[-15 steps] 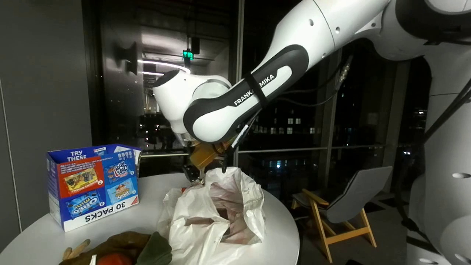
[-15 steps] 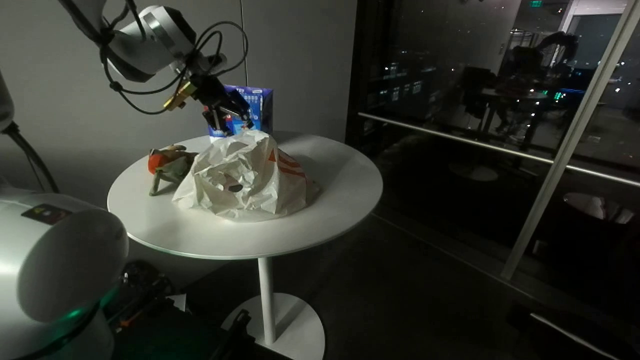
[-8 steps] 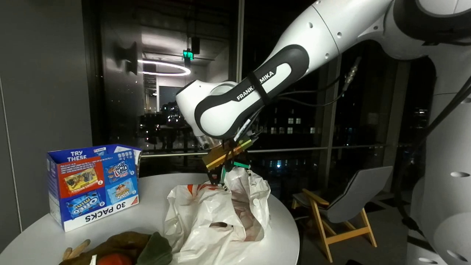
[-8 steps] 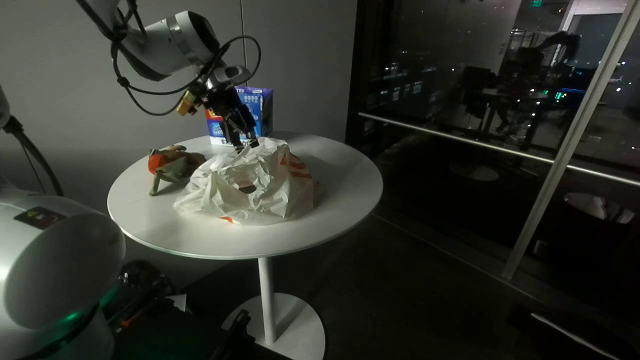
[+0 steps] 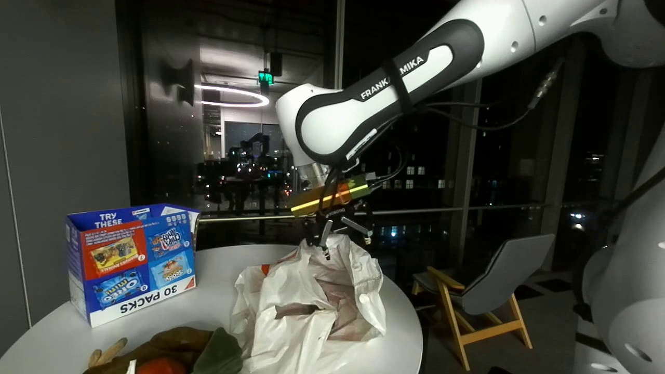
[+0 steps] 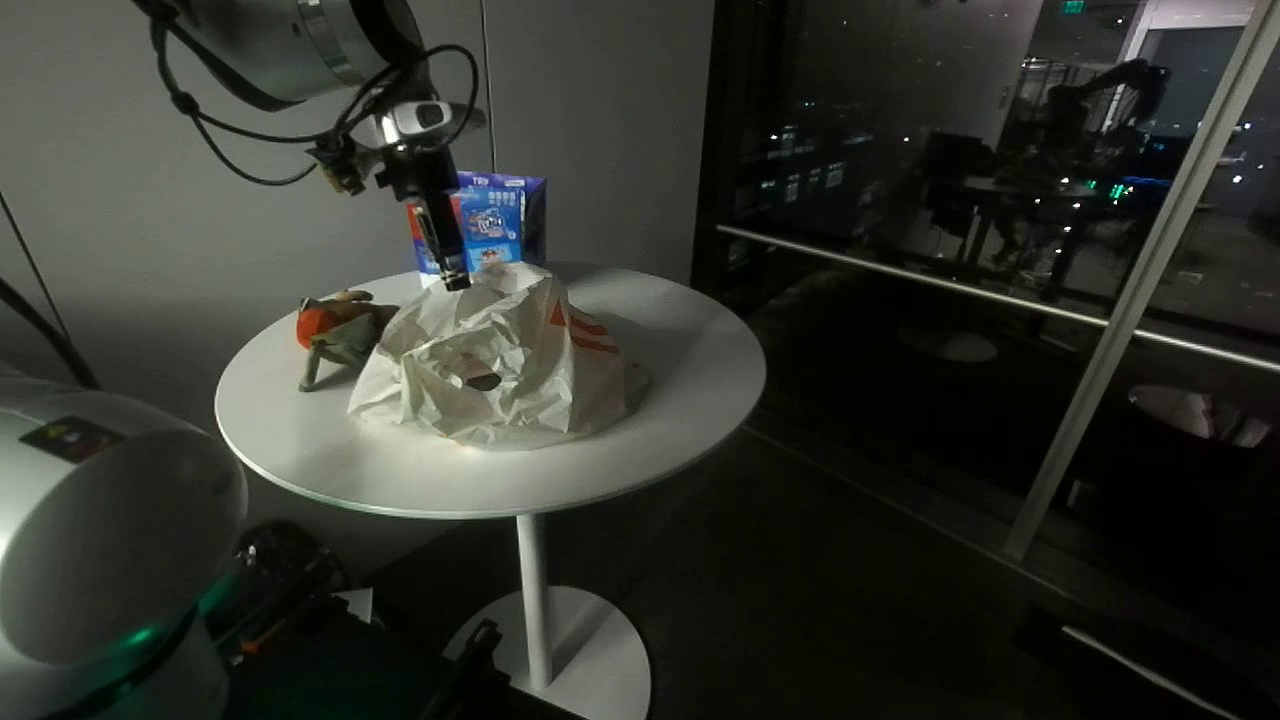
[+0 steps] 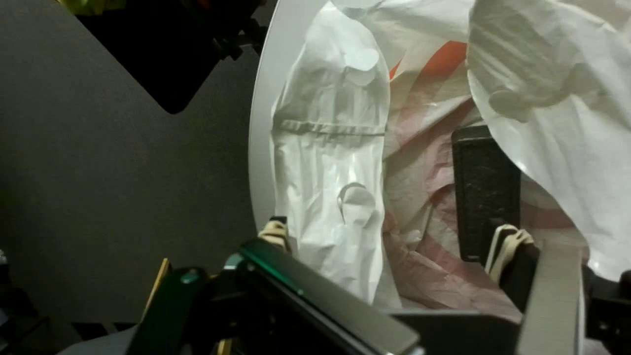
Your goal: Remove the moose, radish and eraser from the plastic bag and place them on the table.
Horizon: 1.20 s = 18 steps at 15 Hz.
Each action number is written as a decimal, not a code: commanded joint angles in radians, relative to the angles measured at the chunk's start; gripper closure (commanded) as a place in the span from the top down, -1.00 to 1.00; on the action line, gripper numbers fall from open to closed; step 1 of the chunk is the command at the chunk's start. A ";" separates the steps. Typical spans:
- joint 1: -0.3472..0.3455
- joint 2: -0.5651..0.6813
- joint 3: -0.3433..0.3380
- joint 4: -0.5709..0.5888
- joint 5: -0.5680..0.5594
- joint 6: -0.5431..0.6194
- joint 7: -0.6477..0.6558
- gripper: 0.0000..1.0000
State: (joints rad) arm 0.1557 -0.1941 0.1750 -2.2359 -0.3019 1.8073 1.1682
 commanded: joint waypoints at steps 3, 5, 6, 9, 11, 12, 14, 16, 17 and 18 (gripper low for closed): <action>-0.015 0.046 0.042 0.013 -0.062 -0.080 0.034 1.00; -0.005 0.101 0.058 0.038 -0.099 -0.124 0.041 1.00; -0.001 0.127 0.065 0.051 -0.120 -0.148 0.040 1.00; 0.018 0.184 0.075 0.074 -0.203 -0.180 0.036 1.00; 0.031 0.198 0.071 0.080 -0.257 -0.136 0.024 1.00; 0.035 0.203 0.066 0.083 -0.268 -0.118 0.009 1.00; 0.036 0.225 0.058 0.102 -0.275 -0.087 -0.026 1.00; 0.029 0.261 0.045 0.131 -0.251 -0.059 -0.080 1.00; 0.026 0.278 0.038 0.142 -0.245 -0.041 -0.102 1.00; 0.023 0.289 0.030 0.146 -0.235 -0.002 -0.149 1.00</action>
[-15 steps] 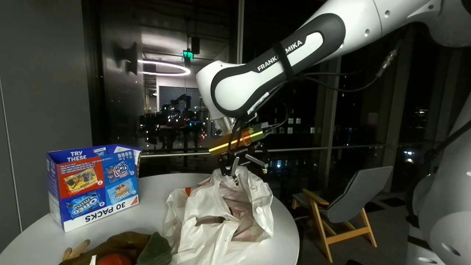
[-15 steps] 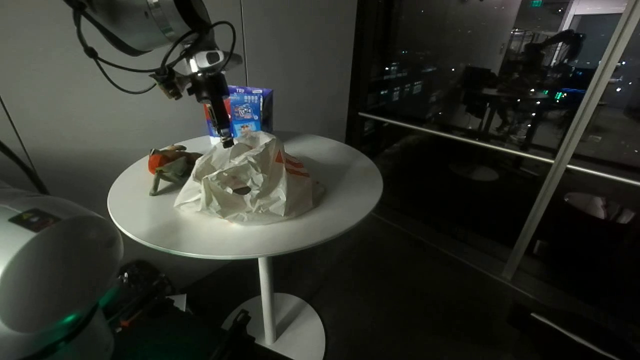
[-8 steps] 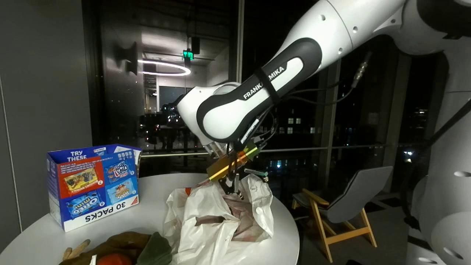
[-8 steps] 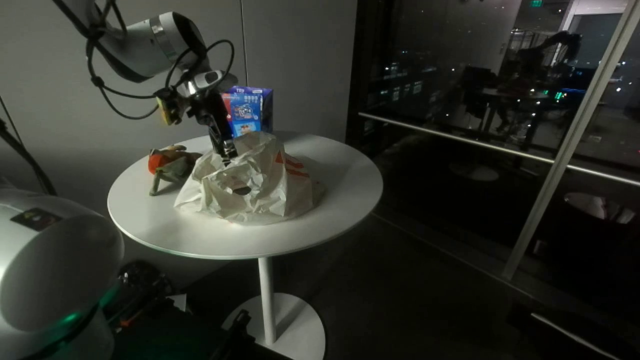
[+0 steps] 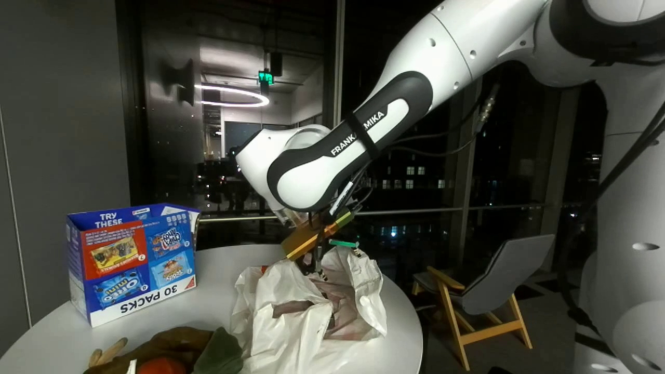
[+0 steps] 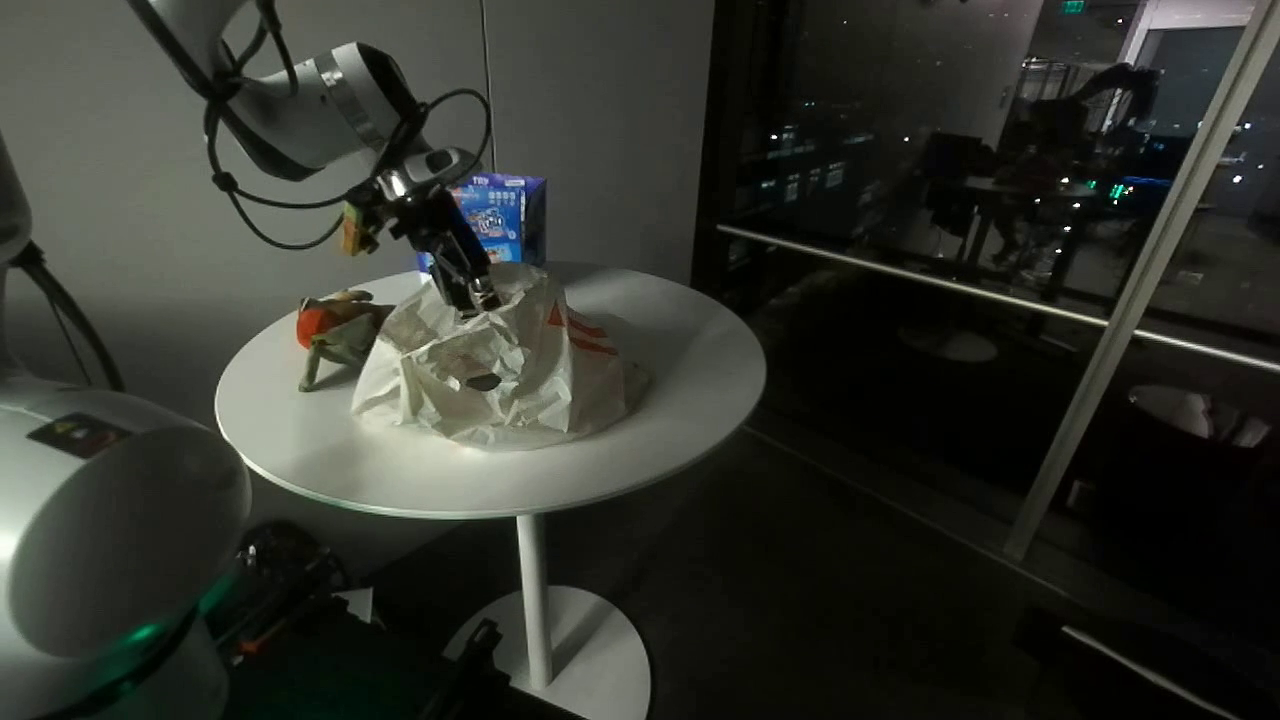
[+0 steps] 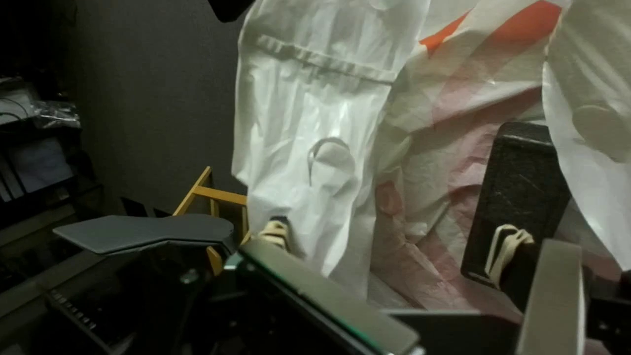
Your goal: Remove the moose, radish and eraser from the plastic bag and place them on the table.
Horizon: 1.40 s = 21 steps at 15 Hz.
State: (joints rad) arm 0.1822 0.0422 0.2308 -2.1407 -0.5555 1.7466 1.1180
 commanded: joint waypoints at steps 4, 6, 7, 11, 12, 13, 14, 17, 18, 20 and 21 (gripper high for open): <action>-0.019 0.079 -0.058 0.057 0.116 0.204 -0.318 1.00; -0.023 0.089 -0.072 0.065 0.177 0.227 -0.395 1.00; -0.026 0.100 -0.079 0.078 0.216 0.215 -0.427 1.00; -0.034 0.166 -0.109 0.143 0.351 0.081 -0.489 1.00; -0.035 0.181 -0.116 0.151 0.371 0.056 -0.489 1.00; -0.034 0.196 -0.123 0.157 0.380 0.036 -0.483 1.00; -0.031 0.210 -0.130 0.162 0.385 0.027 -0.471 1.00; -0.024 0.235 -0.137 0.142 0.387 0.107 -0.465 1.00; -0.022 0.247 -0.139 0.139 0.391 0.127 -0.459 1.00; -0.020 0.269 -0.142 0.137 0.404 0.156 -0.449 1.00; -0.020 0.276 -0.144 0.134 0.411 0.167 -0.453 1.00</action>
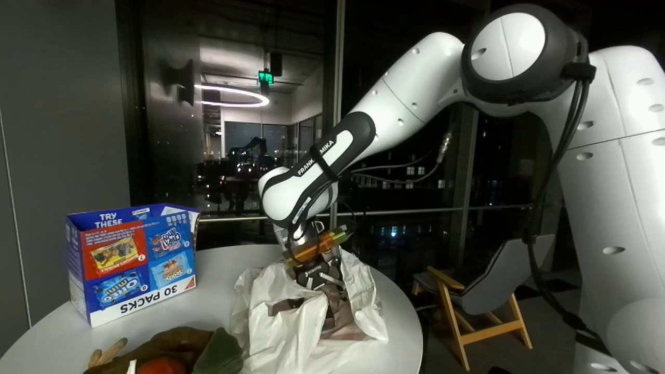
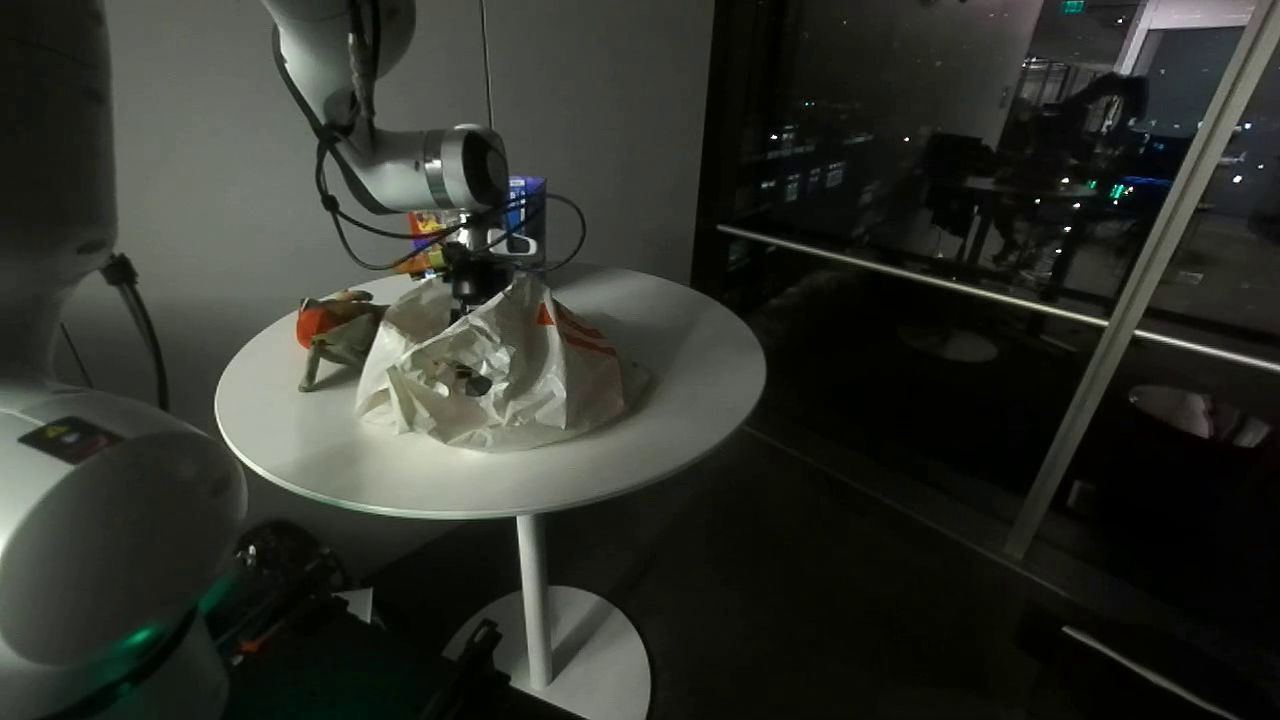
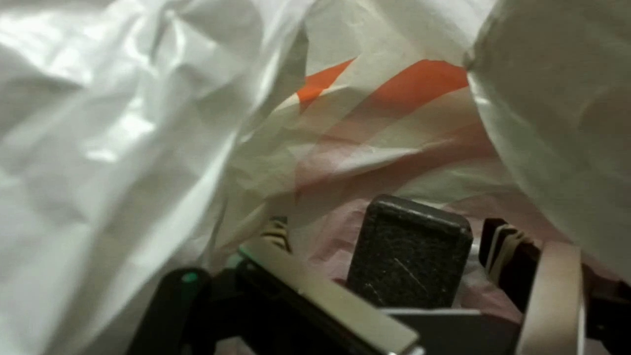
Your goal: Remove the moose, radish and eraser from the plastic bag and place them on the table.
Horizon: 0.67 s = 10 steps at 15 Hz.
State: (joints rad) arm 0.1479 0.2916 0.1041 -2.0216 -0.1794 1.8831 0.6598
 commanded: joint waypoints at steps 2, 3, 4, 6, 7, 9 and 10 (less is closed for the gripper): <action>0.015 0.033 -0.022 0.004 0.036 0.066 0.008 1.00; 0.014 0.036 -0.024 0.003 0.038 0.077 0.000 0.98; 0.012 0.039 -0.026 0.003 0.044 0.085 -0.001 0.47; 0.013 0.039 -0.029 0.000 0.048 0.096 -0.003 0.41; 0.012 0.038 -0.031 -0.001 0.052 0.103 -0.004 0.23; 0.010 0.037 -0.032 -0.002 0.067 0.111 -0.008 -0.08; 0.010 0.036 -0.032 -0.003 0.073 0.116 -0.009 -0.22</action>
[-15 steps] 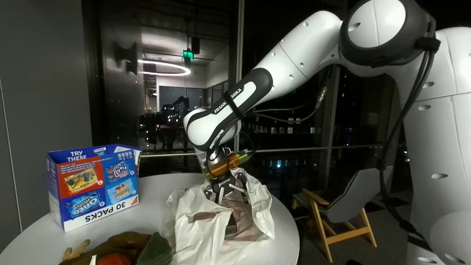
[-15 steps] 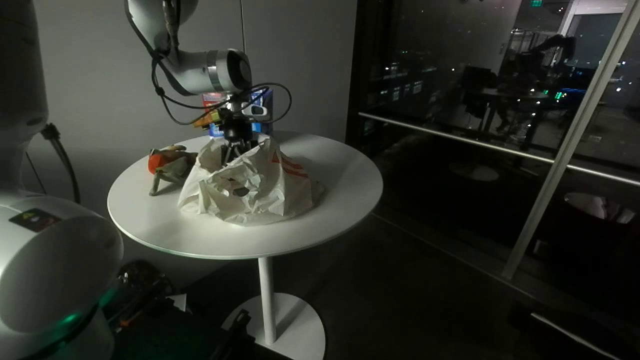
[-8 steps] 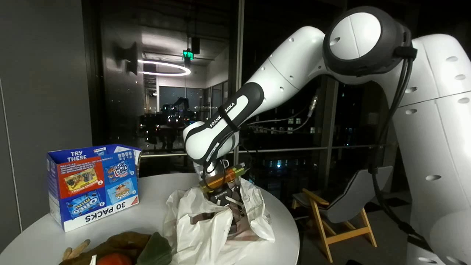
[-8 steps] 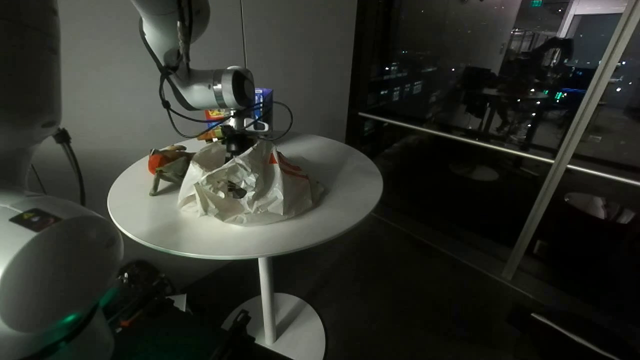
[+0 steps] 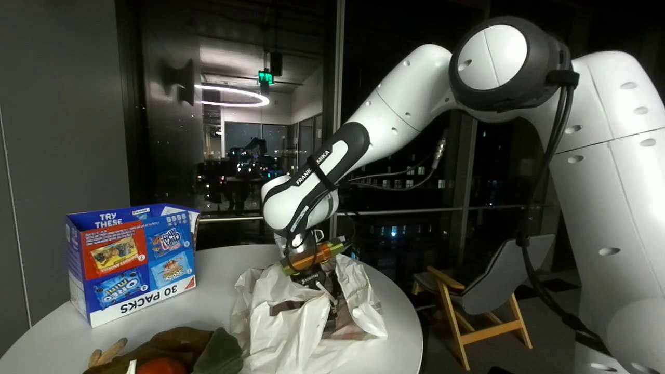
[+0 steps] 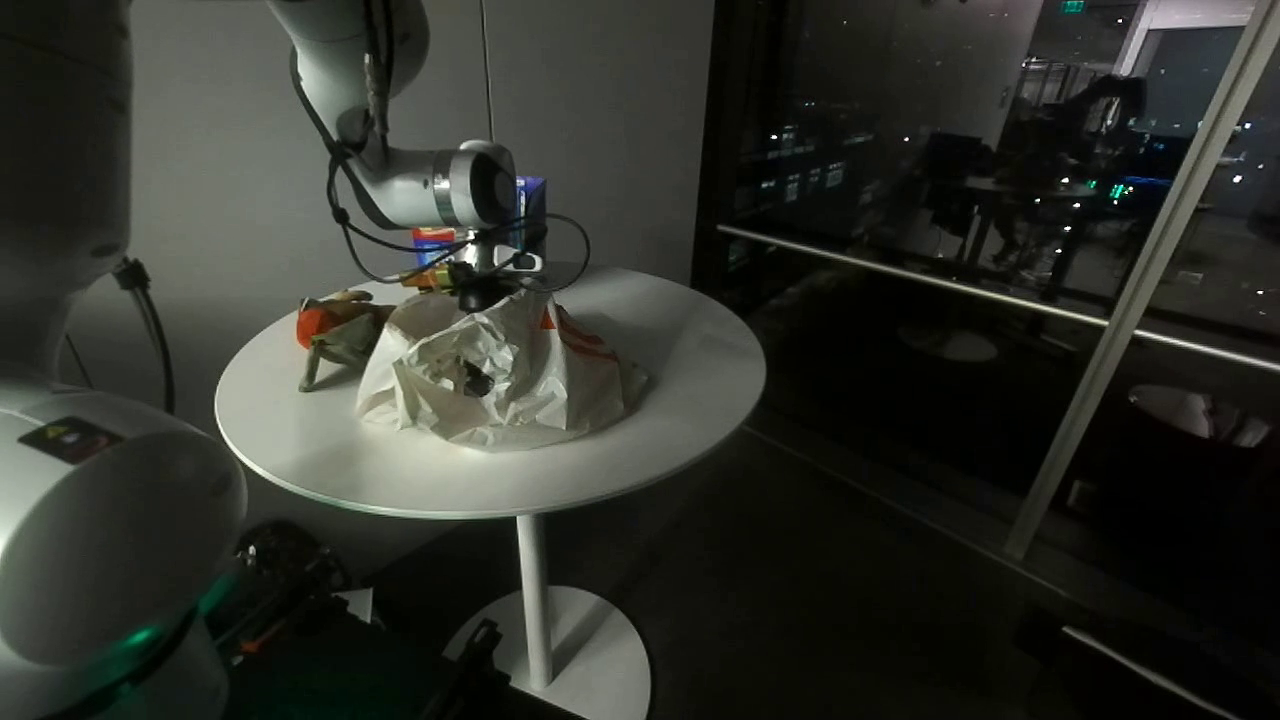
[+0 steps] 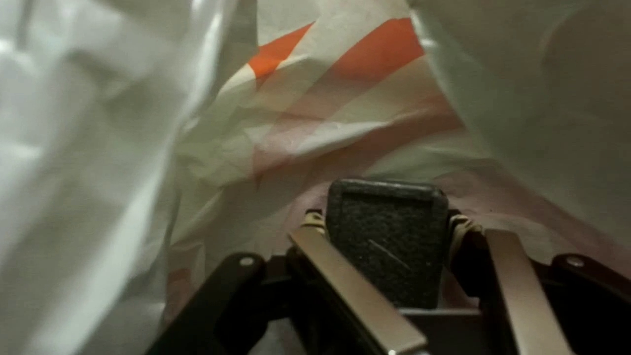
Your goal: Remove the moose, radish and eraser from the plastic bag and place them on the table.
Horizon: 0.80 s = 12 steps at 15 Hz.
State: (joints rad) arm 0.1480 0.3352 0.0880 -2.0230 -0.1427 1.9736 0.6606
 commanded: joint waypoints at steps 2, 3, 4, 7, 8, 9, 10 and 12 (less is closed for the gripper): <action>0.009 -0.013 -0.018 -0.005 0.047 0.030 -0.007 -0.34; 0.011 -0.024 -0.021 -0.008 0.049 0.028 0.002 -0.34; 0.013 -0.034 -0.023 -0.010 0.049 0.021 0.012 -0.34; 0.020 -0.110 -0.029 -0.041 0.024 0.011 0.043 -0.34; 0.017 -0.140 -0.026 -0.050 0.025 -0.003 0.037 -0.34; 0.010 -0.173 -0.017 -0.055 0.044 -0.028 0.009 -0.34; 0.004 -0.202 -0.012 -0.059 0.058 -0.055 -0.012 -0.34; -0.009 -0.255 -0.001 -0.050 0.114 -0.149 -0.085 -0.34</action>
State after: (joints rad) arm 0.1485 0.1937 0.0789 -2.0425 -0.1016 1.9216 0.6620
